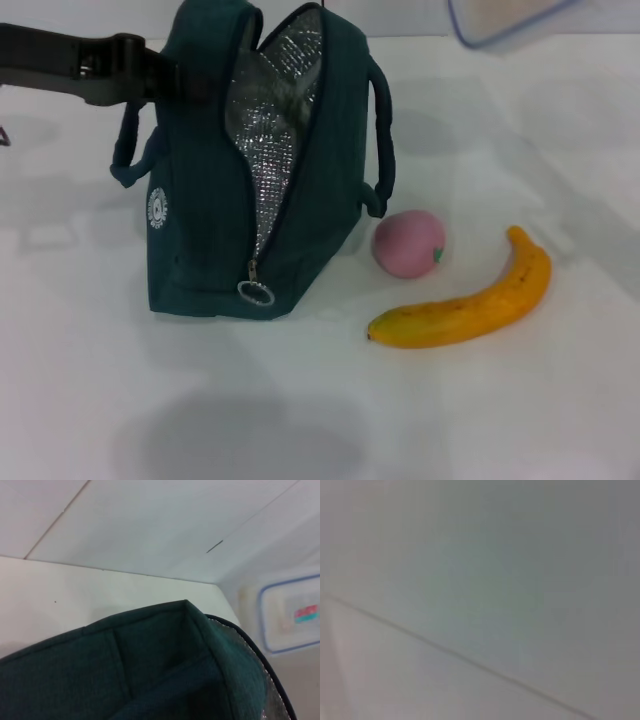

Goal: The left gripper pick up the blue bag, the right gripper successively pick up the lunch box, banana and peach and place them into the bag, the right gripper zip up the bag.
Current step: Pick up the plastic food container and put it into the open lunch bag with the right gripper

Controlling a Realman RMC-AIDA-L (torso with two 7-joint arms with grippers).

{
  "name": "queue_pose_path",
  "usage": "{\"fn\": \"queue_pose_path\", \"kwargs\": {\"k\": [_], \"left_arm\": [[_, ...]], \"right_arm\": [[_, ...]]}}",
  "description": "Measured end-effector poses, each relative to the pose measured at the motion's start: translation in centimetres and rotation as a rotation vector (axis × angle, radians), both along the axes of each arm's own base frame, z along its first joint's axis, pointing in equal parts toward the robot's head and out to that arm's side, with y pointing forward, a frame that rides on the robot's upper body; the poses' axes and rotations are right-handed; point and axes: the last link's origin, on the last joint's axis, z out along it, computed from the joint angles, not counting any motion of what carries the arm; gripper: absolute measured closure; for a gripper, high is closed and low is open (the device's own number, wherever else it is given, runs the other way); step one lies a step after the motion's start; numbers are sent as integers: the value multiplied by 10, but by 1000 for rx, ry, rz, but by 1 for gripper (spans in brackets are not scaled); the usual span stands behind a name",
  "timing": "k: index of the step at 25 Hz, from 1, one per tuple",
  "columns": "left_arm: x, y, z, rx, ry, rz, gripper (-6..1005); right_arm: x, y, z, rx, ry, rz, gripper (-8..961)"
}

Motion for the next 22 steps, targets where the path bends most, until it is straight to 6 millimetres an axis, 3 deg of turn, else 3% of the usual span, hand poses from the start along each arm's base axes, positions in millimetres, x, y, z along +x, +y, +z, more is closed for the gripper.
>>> {"fn": "queue_pose_path", "kwargs": {"k": [12,22], "left_arm": [[8,2,-10,-24,-4,-34,962],[17,4,-16,-34,-8,-72,962]], "right_arm": [[-83,37,-7,-73,0,216,858],[-100,45,-28,-164,-92,236,858]]}}
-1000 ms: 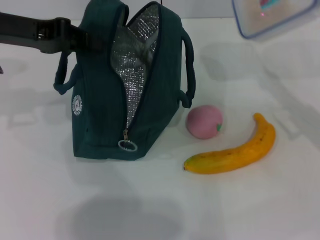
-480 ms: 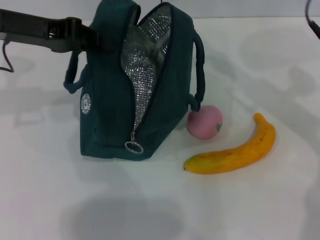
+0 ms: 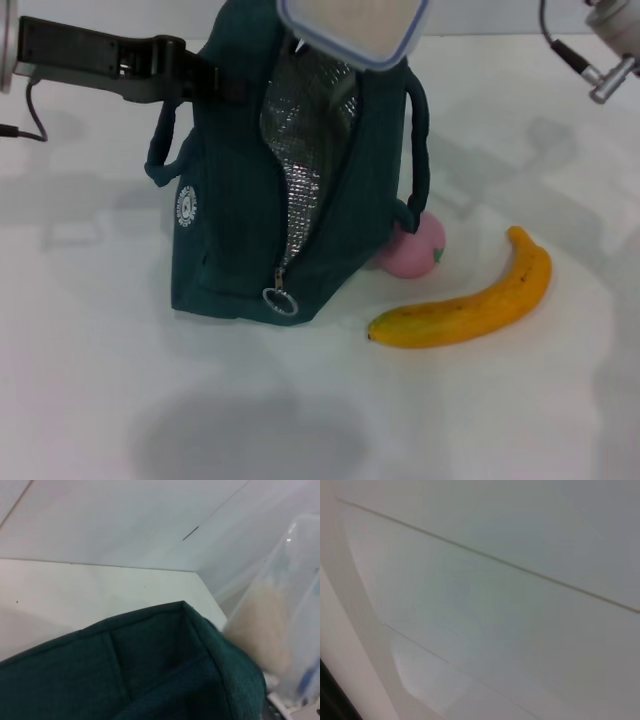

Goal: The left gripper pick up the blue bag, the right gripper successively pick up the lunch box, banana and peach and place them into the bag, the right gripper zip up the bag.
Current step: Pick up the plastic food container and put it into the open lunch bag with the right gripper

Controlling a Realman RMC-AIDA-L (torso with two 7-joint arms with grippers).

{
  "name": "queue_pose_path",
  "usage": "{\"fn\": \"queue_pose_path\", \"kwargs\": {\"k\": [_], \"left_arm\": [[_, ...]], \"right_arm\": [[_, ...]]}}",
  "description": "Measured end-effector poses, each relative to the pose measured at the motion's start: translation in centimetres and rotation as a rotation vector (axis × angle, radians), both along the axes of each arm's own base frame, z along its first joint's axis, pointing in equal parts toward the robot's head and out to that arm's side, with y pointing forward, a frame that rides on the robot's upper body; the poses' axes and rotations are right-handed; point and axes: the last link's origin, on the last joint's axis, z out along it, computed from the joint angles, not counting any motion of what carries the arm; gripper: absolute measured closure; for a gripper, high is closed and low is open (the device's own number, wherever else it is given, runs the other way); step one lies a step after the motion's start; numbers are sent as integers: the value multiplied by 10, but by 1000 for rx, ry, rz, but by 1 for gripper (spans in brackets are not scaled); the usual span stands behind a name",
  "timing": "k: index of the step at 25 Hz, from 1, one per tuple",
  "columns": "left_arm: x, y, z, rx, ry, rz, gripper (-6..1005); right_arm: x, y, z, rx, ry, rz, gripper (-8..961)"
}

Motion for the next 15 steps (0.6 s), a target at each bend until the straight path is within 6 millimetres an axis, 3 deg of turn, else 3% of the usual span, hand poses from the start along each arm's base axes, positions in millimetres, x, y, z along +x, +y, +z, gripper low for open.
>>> {"fn": "queue_pose_path", "kwargs": {"k": [15], "left_arm": [[-3,-3,-6,-21,-35,-4,962]], "right_arm": [[2,-3,-44,-85,-213,-53,865]]}}
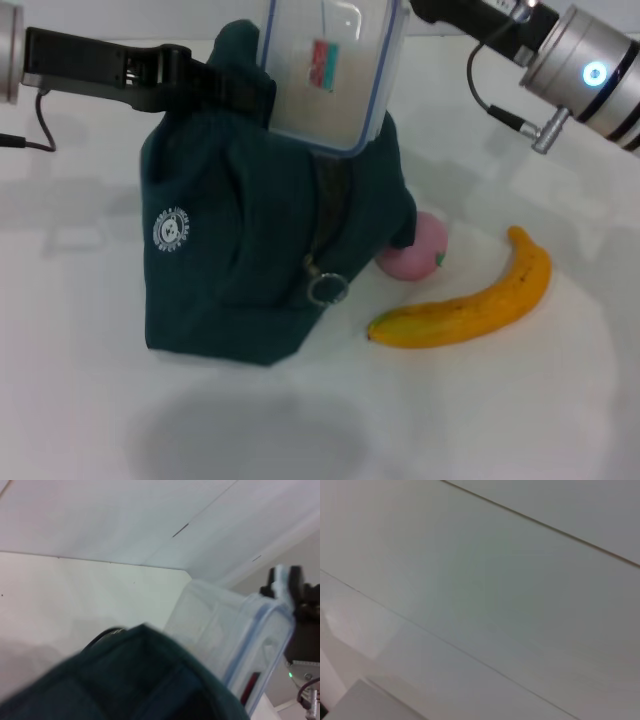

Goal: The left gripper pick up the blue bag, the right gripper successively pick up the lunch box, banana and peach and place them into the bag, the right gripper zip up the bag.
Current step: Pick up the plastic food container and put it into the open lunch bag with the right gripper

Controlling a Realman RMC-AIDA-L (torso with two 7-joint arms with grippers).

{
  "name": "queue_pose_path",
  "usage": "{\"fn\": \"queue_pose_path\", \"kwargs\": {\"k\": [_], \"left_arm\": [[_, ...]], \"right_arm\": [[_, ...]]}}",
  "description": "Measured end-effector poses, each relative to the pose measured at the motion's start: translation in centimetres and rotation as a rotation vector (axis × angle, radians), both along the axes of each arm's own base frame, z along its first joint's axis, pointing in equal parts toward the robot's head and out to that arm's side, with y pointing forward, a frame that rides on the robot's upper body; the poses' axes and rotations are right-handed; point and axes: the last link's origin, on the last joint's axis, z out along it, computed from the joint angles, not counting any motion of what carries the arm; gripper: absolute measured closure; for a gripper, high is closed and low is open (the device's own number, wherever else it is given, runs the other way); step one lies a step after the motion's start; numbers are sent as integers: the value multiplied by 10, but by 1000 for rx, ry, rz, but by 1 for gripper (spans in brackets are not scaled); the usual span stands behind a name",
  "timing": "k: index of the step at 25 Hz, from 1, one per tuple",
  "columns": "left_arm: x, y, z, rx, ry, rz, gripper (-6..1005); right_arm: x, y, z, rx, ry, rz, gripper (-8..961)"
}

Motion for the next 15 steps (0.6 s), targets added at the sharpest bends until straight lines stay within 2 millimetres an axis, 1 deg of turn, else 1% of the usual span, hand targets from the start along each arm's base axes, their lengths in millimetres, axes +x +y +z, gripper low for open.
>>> {"fn": "queue_pose_path", "kwargs": {"k": [3,7,15], "left_arm": [[-1,0,0,0,0,1,962],[-1,0,1,2,-2,3,962],[-3,-1,2,3,-2,12,962]], "right_arm": [[5,-4,-5,-14,-19,-5,851],[6,-6,-10,-28,-46,-8,822],[6,-8,-13,-23,-57,-4,766]]}}
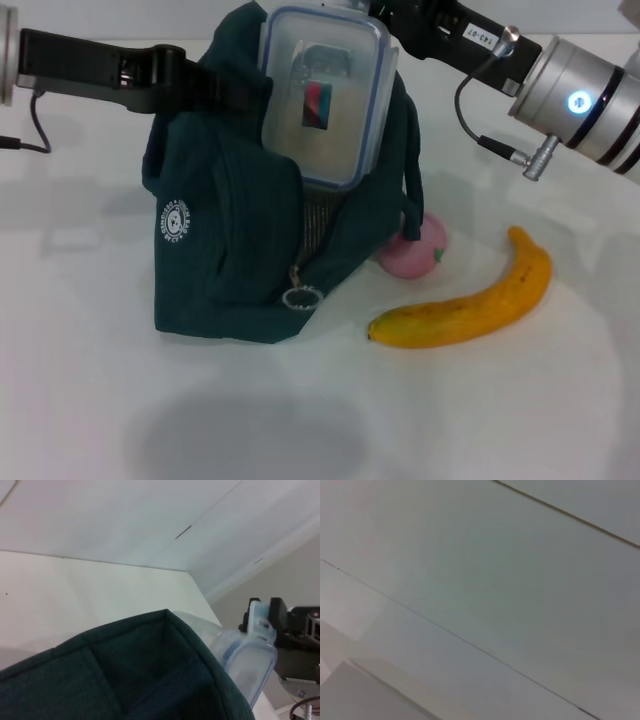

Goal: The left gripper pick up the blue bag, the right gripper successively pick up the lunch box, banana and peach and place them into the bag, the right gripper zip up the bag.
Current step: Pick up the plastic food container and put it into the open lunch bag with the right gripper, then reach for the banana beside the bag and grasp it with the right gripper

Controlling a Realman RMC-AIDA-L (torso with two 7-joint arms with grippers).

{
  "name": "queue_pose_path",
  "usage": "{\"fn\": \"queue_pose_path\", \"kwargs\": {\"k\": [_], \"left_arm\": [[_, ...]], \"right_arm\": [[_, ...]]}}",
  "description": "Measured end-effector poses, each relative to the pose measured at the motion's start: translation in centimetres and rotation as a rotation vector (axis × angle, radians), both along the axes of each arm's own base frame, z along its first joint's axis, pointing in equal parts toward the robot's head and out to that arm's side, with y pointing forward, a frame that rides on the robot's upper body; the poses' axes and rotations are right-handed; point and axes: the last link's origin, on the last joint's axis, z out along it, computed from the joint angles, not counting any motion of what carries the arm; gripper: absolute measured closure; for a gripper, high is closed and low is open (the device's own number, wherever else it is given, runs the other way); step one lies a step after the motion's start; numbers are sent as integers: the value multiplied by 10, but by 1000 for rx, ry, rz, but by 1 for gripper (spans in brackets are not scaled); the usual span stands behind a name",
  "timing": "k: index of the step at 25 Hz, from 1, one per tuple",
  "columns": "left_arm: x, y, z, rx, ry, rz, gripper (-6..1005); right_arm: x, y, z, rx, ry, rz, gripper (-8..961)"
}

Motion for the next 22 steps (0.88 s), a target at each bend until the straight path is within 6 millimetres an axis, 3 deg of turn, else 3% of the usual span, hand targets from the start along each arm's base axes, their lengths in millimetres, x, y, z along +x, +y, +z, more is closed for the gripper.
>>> {"fn": "queue_pose_path", "kwargs": {"k": [10,17,22], "left_arm": [[-3,0,5,14,3,8,962],[-10,-2,9,28,0,26,962],[-9,-3,11,38,-21,20,962]], "right_arm": [[18,-6,18,97,29,8,695],[45,-7,57,186,-125,125,434],[44,-6,93,186,-349,323,302]]}}
